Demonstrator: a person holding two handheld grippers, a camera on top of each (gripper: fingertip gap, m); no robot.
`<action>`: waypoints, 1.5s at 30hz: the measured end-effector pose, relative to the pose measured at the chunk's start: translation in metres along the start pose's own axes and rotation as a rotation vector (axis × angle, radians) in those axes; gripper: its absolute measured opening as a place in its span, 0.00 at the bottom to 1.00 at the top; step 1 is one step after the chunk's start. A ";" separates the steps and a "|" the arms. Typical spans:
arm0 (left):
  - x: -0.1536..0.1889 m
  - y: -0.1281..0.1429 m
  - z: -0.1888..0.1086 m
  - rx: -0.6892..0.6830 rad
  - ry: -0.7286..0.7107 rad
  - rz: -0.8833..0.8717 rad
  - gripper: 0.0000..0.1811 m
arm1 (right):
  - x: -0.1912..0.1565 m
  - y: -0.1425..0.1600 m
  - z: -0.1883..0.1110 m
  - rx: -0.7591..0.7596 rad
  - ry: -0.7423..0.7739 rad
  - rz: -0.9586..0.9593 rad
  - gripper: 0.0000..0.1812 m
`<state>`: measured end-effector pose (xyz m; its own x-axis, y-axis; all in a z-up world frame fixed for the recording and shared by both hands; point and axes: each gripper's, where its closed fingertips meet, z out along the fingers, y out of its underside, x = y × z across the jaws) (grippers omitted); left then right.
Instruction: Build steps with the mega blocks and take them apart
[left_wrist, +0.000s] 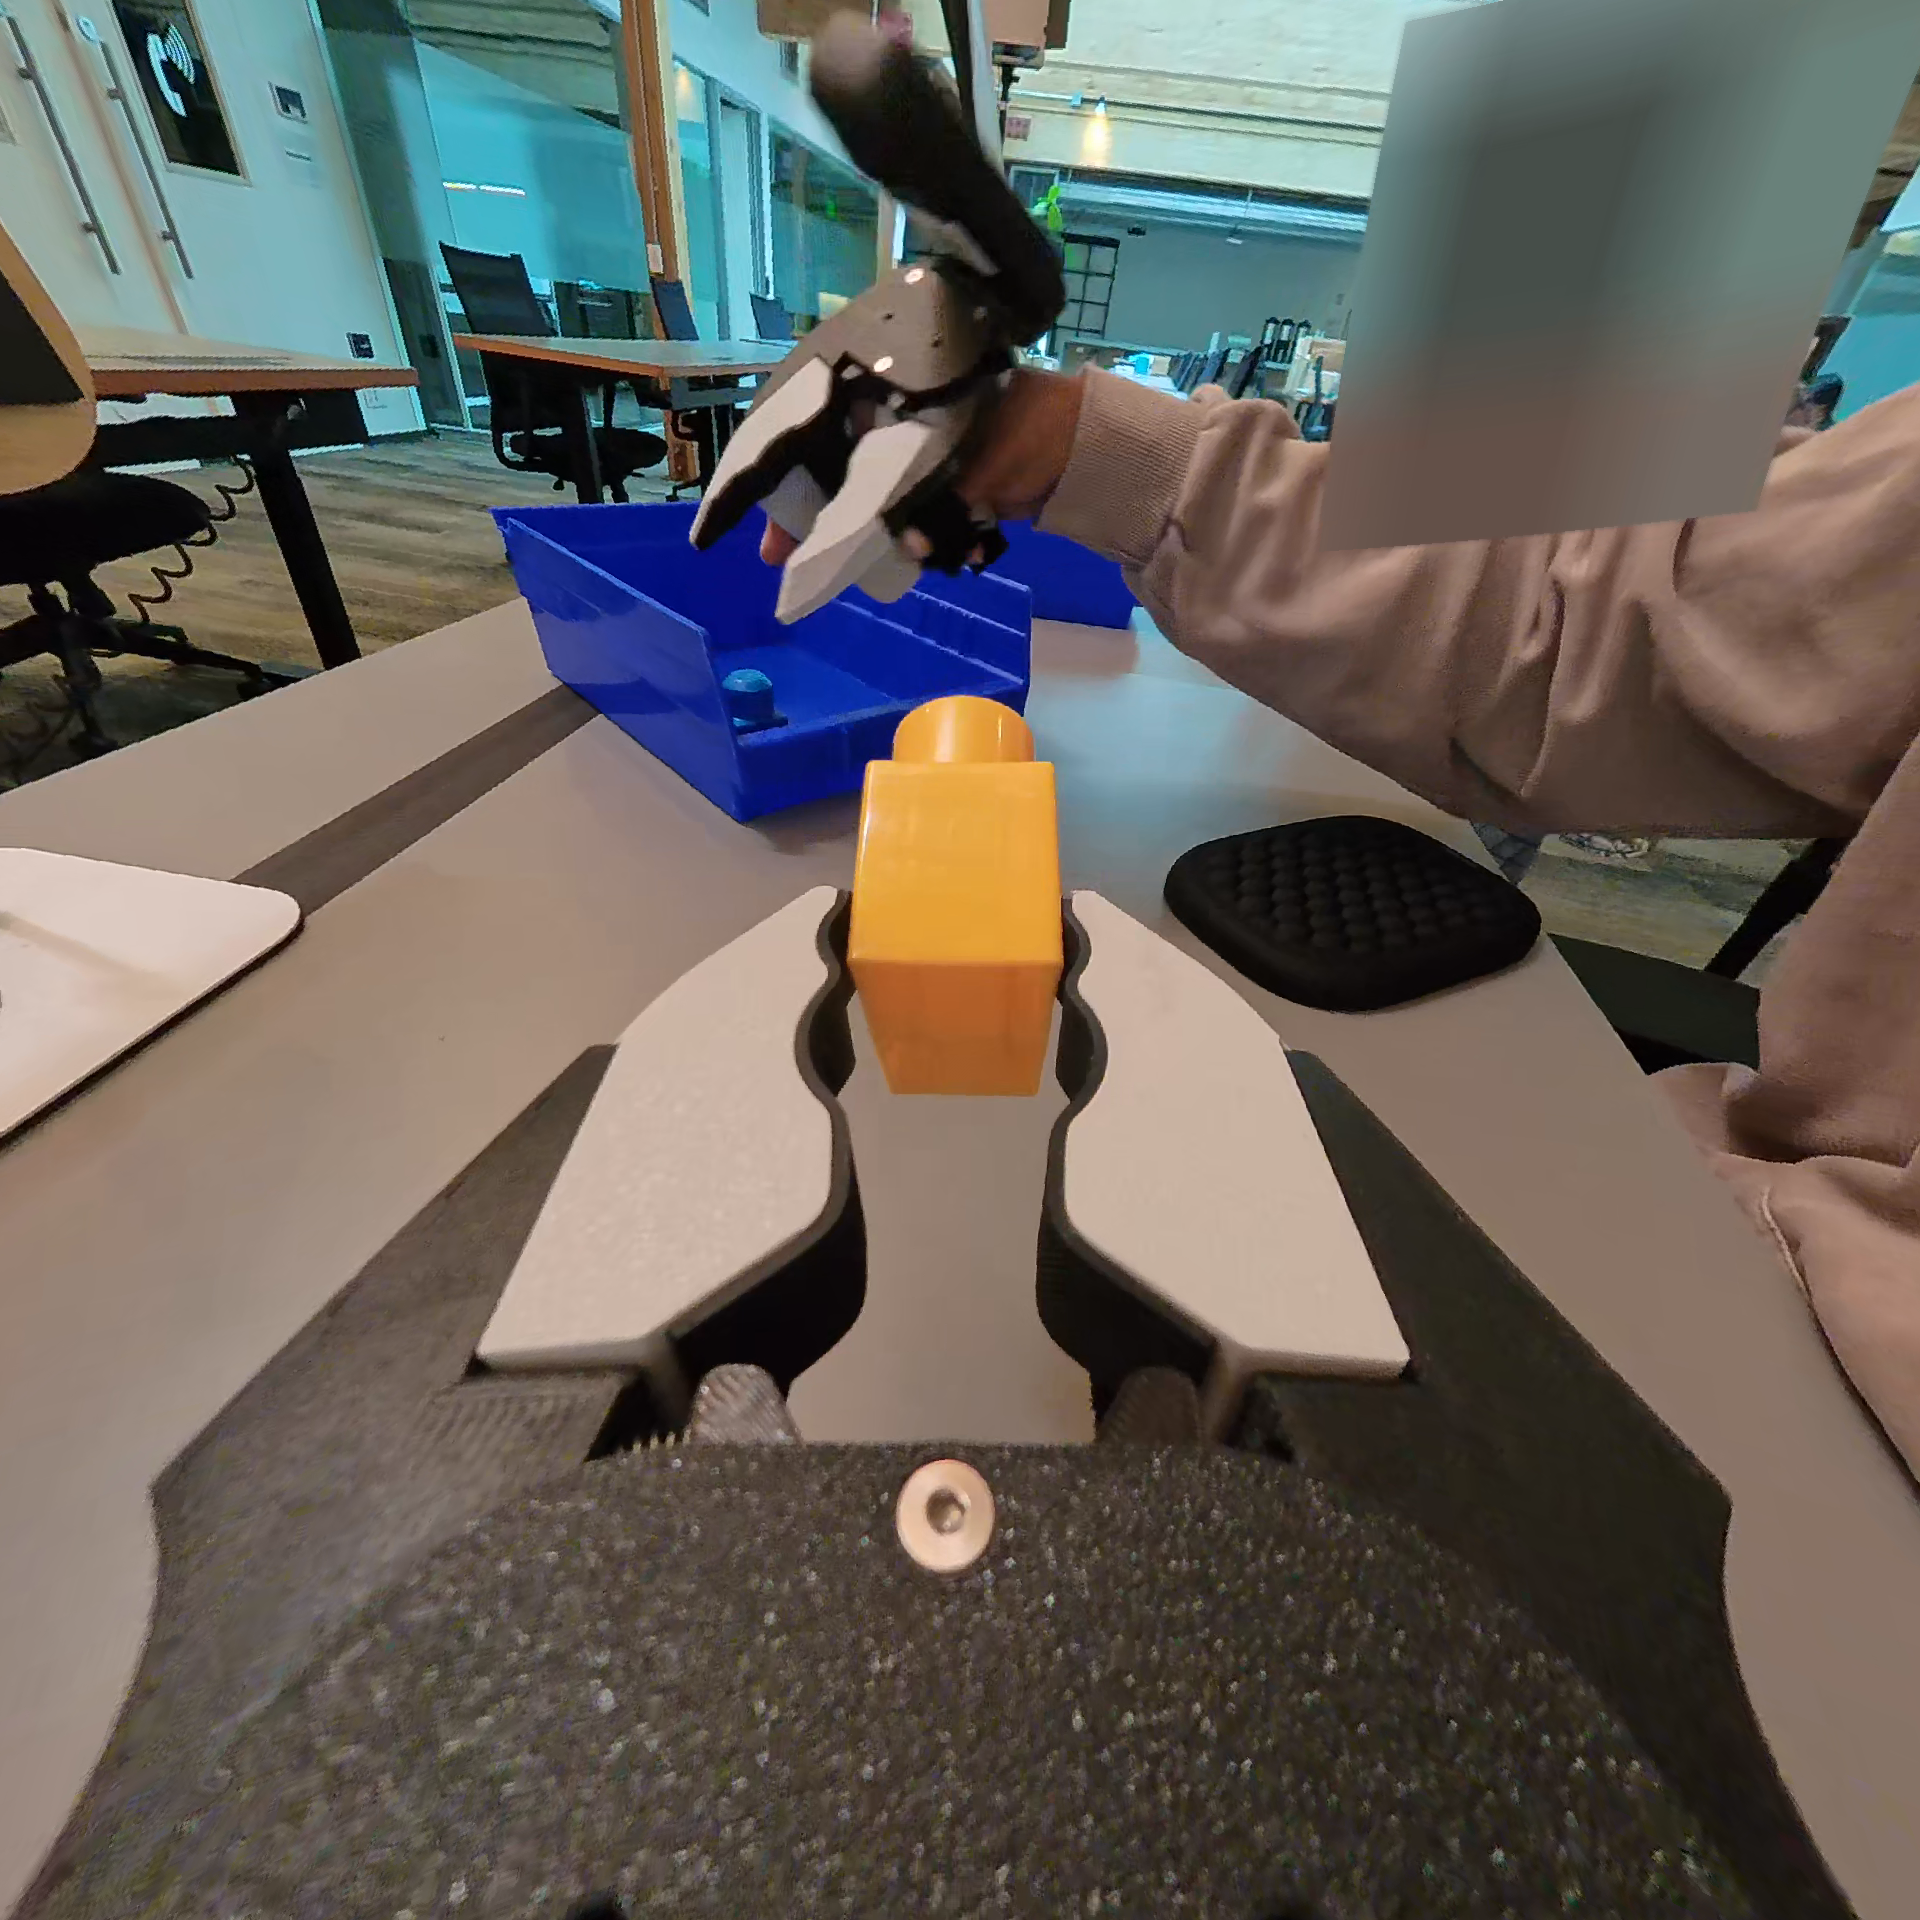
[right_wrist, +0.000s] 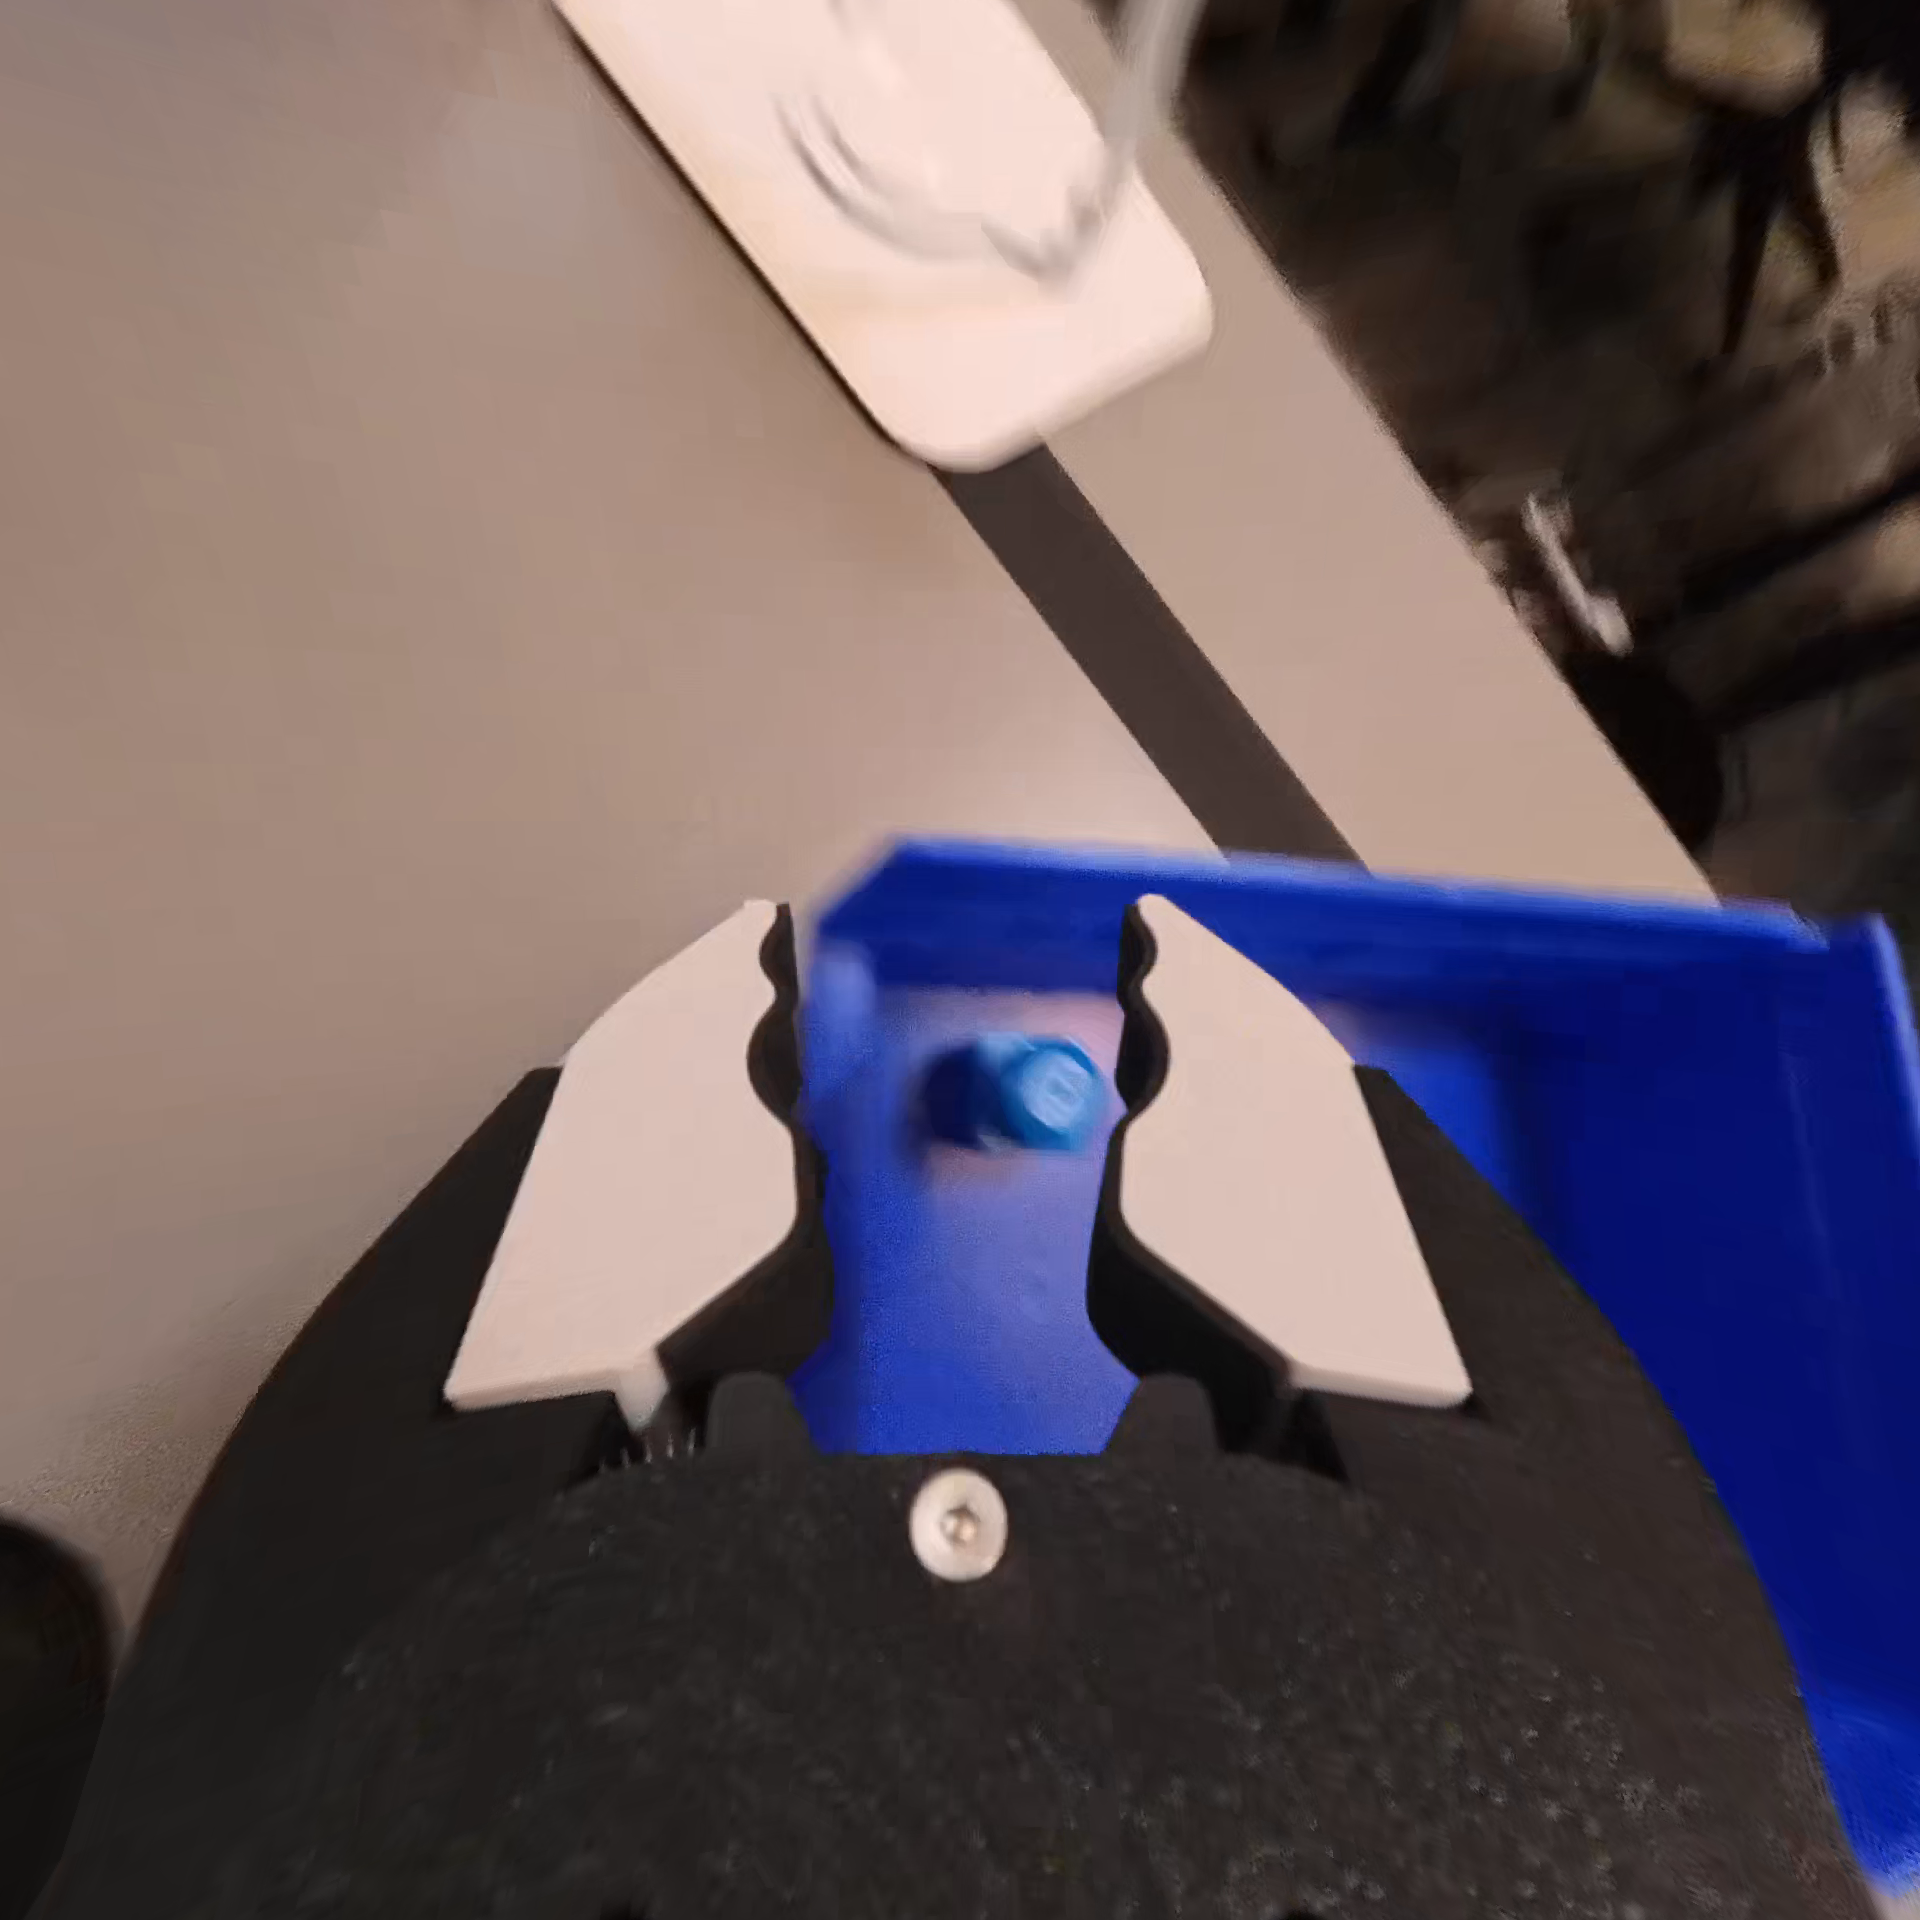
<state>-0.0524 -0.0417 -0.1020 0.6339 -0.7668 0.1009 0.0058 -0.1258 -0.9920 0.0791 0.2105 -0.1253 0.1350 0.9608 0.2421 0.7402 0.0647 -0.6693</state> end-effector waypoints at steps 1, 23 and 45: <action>0.001 0.000 0.001 0.004 0.004 0.000 0.20 | -0.024 -0.019 -0.008 0.093 -0.064 -0.025 0.33; 0.016 -0.009 0.019 0.066 -0.036 0.096 0.21 | -0.210 -0.117 -0.065 0.421 -0.580 -0.278 0.16; -0.039 0.007 0.000 -0.019 -0.319 0.145 0.00 | 0.164 0.074 0.002 -0.487 0.039 0.008 0.16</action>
<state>-0.0765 -0.0129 -0.1134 0.8367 -0.5428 -0.0729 -0.1150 -0.0441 -0.9924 0.1551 0.3730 -0.1368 0.1599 0.9493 0.2706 0.9598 -0.0855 -0.2672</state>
